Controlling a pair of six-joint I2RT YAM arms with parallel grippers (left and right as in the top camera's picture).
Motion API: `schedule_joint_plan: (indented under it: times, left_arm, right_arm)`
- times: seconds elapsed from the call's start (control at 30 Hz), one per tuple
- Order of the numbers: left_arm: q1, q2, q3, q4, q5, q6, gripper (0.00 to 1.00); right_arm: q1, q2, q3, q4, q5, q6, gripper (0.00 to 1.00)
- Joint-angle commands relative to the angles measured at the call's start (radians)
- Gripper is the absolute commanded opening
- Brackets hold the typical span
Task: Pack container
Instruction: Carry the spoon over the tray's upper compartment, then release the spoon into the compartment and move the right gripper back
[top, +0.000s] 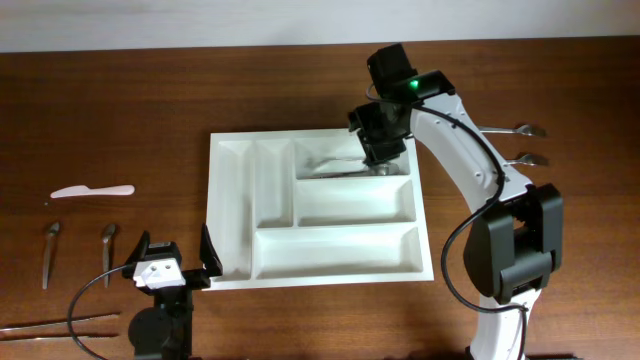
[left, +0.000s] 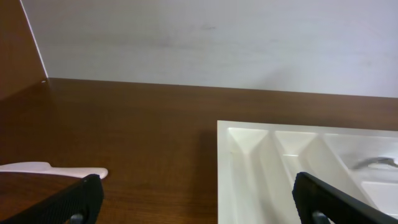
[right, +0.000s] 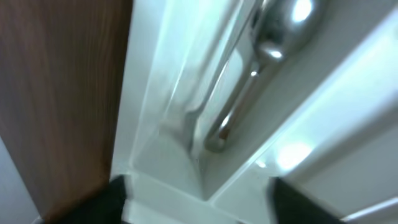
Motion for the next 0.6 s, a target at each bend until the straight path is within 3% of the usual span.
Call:
schedule_joint_plan:
  times: [0.0, 0.17, 0.57]
  left_arm:
    - [0.007, -0.01, -0.005, -0.001, 0.01, 0.019, 0.99]
    - [0.007, -0.01, -0.005, -0.001, 0.01, 0.019, 0.99]
    - [0.007, -0.01, -0.005, -0.001, 0.01, 0.019, 0.99]
  right_arm:
    - [-0.002, 0.005, 0.006, -0.006, 0.05, 0.004, 0.86]
    - [-0.063, 0.005, 0.006, -0.031, 0.128, -0.081, 0.99]
    - [-0.552, 0.015, 0.006, -0.091, 0.132, -0.441, 0.99]
